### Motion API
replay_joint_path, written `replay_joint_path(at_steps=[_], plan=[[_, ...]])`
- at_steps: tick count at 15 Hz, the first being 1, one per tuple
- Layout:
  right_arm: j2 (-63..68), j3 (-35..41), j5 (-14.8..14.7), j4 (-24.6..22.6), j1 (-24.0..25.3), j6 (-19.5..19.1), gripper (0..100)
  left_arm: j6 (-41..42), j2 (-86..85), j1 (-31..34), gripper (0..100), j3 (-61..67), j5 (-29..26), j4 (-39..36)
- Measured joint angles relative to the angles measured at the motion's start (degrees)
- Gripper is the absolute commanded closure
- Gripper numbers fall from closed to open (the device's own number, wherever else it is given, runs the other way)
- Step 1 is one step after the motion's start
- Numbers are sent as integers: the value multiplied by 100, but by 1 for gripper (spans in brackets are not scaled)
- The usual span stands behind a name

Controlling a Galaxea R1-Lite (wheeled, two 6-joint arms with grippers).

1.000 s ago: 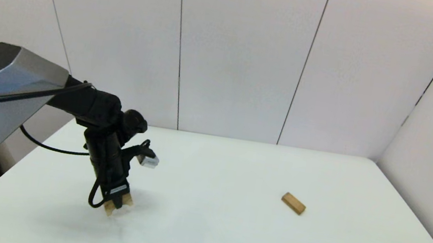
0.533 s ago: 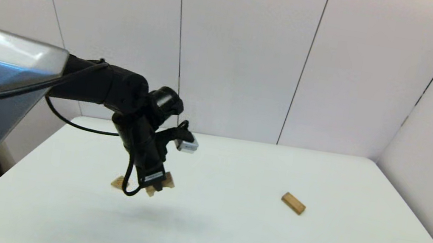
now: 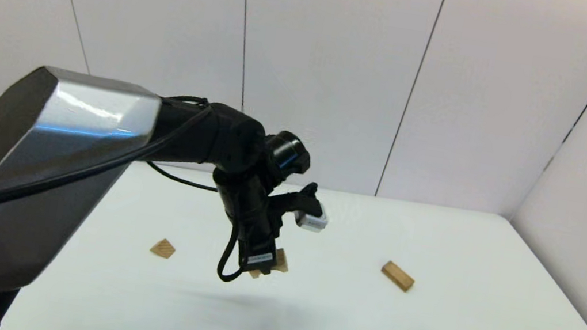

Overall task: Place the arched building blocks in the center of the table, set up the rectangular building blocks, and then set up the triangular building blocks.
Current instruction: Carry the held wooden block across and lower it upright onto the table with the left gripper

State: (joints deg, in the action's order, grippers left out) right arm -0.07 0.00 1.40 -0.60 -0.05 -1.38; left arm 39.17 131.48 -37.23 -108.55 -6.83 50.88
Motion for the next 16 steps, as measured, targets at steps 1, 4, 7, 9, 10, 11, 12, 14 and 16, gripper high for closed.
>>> replay_joint_path(at_steps=[1,4,7,9,10,11,12,14,16], plan=[[0,0,5,0,0,0,0,73,110,-80,100,-199,5,234],[0,0,2,0,0,0,0,518,400,-332,100,-435,24,512],[0,0,5,-2,-2,0,0,844,614,-422,100,-463,60,614],[0,0,5,0,0,0,0,984,734,-474,100,-466,71,614],[0,0,2,0,0,0,0,1091,797,-477,100,-466,77,608],[0,0,5,0,0,0,0,1172,846,-472,100,-466,82,589],[0,0,5,2,0,1,0,1229,894,-472,100,-466,88,553],[0,0,5,0,0,0,0,1336,970,-499,100,-466,90,416],[0,0,2,2,0,0,0,1353,1039,-505,100,-468,234,385]])
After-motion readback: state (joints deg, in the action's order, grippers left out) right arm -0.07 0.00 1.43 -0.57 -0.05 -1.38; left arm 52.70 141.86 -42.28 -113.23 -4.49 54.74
